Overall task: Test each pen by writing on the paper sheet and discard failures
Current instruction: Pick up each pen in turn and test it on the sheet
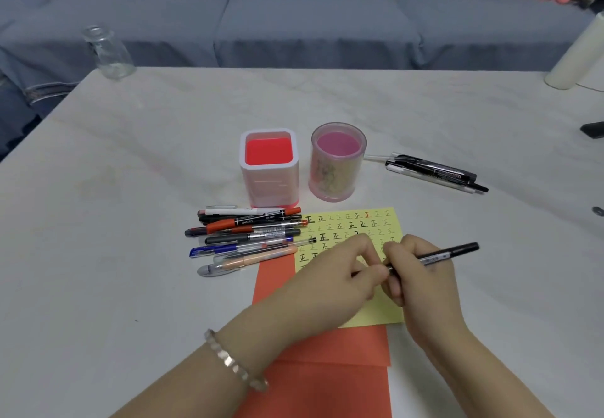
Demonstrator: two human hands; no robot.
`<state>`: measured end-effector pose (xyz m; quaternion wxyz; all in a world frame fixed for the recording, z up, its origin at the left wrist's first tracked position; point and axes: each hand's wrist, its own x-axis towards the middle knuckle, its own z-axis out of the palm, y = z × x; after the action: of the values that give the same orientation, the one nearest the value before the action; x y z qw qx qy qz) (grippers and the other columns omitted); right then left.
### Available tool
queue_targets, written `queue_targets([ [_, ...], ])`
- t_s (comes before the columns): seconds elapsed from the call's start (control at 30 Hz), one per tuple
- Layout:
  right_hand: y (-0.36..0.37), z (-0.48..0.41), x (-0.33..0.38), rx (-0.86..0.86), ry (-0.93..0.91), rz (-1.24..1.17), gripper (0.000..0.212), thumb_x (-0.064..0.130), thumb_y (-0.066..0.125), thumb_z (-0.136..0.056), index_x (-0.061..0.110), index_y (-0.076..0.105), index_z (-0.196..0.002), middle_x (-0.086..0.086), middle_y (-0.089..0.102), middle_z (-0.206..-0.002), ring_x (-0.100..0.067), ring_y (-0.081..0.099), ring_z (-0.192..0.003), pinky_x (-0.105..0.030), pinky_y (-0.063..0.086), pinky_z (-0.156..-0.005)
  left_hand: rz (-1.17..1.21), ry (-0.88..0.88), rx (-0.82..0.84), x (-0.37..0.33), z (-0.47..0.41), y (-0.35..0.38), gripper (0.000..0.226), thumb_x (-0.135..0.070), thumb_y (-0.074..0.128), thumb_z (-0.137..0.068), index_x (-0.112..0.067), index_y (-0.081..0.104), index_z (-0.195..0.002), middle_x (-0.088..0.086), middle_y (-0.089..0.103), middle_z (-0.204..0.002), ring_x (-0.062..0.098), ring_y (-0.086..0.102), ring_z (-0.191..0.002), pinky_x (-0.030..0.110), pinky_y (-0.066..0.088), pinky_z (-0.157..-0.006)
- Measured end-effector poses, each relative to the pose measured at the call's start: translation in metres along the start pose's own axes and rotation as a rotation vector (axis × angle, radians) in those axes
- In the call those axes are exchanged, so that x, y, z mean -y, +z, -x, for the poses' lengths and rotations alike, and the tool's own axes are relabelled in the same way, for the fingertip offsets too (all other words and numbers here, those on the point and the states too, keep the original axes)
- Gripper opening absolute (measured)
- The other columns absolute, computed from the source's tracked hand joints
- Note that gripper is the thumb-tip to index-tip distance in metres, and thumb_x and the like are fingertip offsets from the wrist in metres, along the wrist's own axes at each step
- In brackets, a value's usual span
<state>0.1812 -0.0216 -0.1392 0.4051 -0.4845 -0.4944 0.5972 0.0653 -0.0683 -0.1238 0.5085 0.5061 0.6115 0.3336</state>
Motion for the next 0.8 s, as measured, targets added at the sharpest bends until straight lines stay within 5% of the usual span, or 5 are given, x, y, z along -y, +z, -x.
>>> queue_targets([
  [0.2,0.011,-0.013,-0.022,0.196,0.126,0.161,0.026,0.017,0.058,-0.089,0.007,0.056,-0.064,0.001,0.050,-0.045,-0.005,0.043,-0.038,-0.013,0.036,-0.043,-0.702,0.221,-0.331,0.032,-0.007,-0.014,0.010,-0.020,0.042,-0.096,-0.019,0.049,-0.102,0.001,0.063,-0.098,0.022,0.055,-0.093,0.034,0.040,-0.078],
  [0.3,-0.003,-0.037,-0.026,0.227,0.111,0.387,0.008,0.018,0.067,-0.083,0.011,0.066,-0.088,-0.003,0.062,-0.062,-0.009,0.057,-0.056,-0.018,0.047,-0.061,-0.742,0.235,-0.505,0.055,-0.011,-0.036,0.024,-0.013,0.044,-0.084,-0.015,0.063,-0.097,0.001,0.067,-0.086,0.025,0.062,-0.081,0.036,0.046,-0.072],
  [0.5,-0.053,-0.124,-0.002,-0.169,-0.396,1.008,0.030,0.001,0.049,-0.088,0.009,0.064,-0.113,-0.010,0.064,-0.114,-0.029,0.055,-0.106,-0.034,0.041,-0.084,-0.954,0.192,-0.666,0.103,-0.001,-0.070,0.028,-0.015,0.038,-0.078,-0.011,0.065,-0.084,0.002,0.061,-0.080,0.026,0.057,-0.070,0.030,0.036,-0.066],
  [0.63,-0.068,-0.165,-0.008,-0.110,-0.356,1.460,0.026,0.001,0.043,-0.089,0.003,0.062,-0.106,-0.019,0.063,-0.106,-0.037,0.051,-0.100,-0.037,0.036,-0.069,-0.992,0.185,-0.717,0.115,0.002,-0.070,0.028,-0.016,0.039,-0.077,-0.011,0.065,-0.082,0.003,0.060,-0.079,0.026,0.057,-0.071,0.030,0.032,-0.067],
  [0.8,-0.073,-0.183,-0.019,-0.073,-0.304,1.569,0.022,0.013,0.047,-0.093,0.002,0.057,-0.108,-0.018,0.057,-0.115,-0.036,0.048,-0.107,-0.040,0.038,-0.084,-0.977,0.183,-0.783,0.112,0.002,-0.066,0.033,-0.018,0.039,-0.081,-0.008,0.069,-0.088,0.007,0.061,-0.085,0.027,0.053,-0.071,0.036,0.045,-0.063],
])
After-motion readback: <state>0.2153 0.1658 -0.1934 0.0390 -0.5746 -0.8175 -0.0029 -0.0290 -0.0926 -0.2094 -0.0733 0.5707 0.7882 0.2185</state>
